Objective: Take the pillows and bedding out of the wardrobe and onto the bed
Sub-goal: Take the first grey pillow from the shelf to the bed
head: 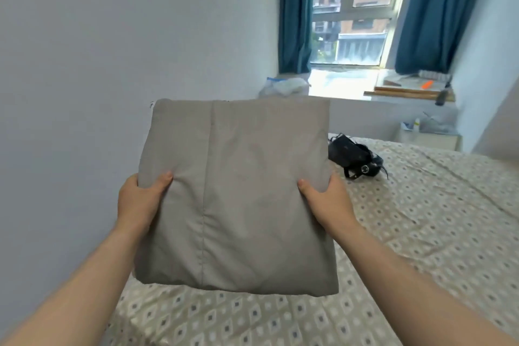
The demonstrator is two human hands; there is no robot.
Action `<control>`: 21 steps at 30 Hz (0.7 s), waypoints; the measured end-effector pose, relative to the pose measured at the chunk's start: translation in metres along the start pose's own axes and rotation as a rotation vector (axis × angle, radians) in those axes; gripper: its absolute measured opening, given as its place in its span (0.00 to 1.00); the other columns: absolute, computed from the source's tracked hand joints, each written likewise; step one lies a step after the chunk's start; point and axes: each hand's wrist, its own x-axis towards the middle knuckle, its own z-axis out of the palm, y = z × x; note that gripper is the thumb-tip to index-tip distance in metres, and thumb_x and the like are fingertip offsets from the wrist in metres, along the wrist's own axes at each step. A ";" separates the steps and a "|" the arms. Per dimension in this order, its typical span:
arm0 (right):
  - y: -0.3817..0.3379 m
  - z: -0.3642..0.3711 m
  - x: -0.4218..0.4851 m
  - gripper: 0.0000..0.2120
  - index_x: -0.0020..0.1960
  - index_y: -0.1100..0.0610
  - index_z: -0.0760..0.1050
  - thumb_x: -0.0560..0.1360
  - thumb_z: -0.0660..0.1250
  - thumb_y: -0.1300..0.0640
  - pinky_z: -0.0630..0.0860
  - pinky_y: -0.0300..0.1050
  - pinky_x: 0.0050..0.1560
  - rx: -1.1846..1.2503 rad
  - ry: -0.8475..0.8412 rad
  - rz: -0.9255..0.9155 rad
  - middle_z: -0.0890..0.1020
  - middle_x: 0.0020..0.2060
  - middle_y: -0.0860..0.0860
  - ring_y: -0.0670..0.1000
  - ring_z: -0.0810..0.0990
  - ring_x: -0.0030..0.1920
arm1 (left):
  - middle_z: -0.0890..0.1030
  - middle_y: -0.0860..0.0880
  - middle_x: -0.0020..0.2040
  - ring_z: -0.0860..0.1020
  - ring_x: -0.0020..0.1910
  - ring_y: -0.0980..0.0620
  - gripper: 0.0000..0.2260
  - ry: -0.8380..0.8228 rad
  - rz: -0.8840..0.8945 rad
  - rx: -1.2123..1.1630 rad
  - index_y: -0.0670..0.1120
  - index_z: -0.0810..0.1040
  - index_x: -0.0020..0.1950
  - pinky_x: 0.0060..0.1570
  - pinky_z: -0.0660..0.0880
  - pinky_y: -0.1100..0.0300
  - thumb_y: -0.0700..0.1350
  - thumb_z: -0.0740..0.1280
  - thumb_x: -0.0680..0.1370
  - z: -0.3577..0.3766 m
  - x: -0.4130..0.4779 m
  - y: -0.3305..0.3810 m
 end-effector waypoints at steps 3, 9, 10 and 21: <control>0.048 0.016 0.000 0.27 0.60 0.56 0.71 0.68 0.70 0.42 0.74 0.48 0.52 -0.075 0.038 0.201 0.80 0.53 0.50 0.54 0.79 0.53 | 0.80 0.43 0.56 0.78 0.51 0.44 0.24 -0.165 -0.076 0.041 0.40 0.77 0.59 0.52 0.74 0.50 0.55 0.72 0.71 0.045 0.027 -0.053; 0.175 0.046 -0.006 0.31 0.62 0.57 0.73 0.66 0.69 0.40 0.76 0.49 0.55 -0.173 0.086 0.513 0.81 0.56 0.52 0.56 0.80 0.56 | 0.81 0.44 0.55 0.78 0.49 0.47 0.21 -0.424 -0.183 0.121 0.45 0.77 0.60 0.51 0.73 0.54 0.52 0.73 0.70 0.135 0.037 -0.166; 0.199 0.051 -0.009 0.30 0.61 0.58 0.73 0.66 0.69 0.40 0.75 0.49 0.54 -0.189 0.096 0.569 0.81 0.55 0.52 0.56 0.80 0.55 | 0.82 0.45 0.54 0.79 0.48 0.48 0.19 -0.460 -0.195 0.143 0.45 0.78 0.58 0.51 0.73 0.54 0.52 0.73 0.70 0.151 0.036 -0.188; 0.420 0.128 -0.028 0.26 0.61 0.54 0.75 0.66 0.68 0.43 0.76 0.48 0.57 -0.177 0.068 0.823 0.83 0.56 0.50 0.55 0.80 0.57 | 0.82 0.45 0.52 0.80 0.53 0.44 0.21 -0.613 -0.321 0.312 0.42 0.79 0.57 0.52 0.74 0.52 0.54 0.72 0.71 0.247 0.010 -0.416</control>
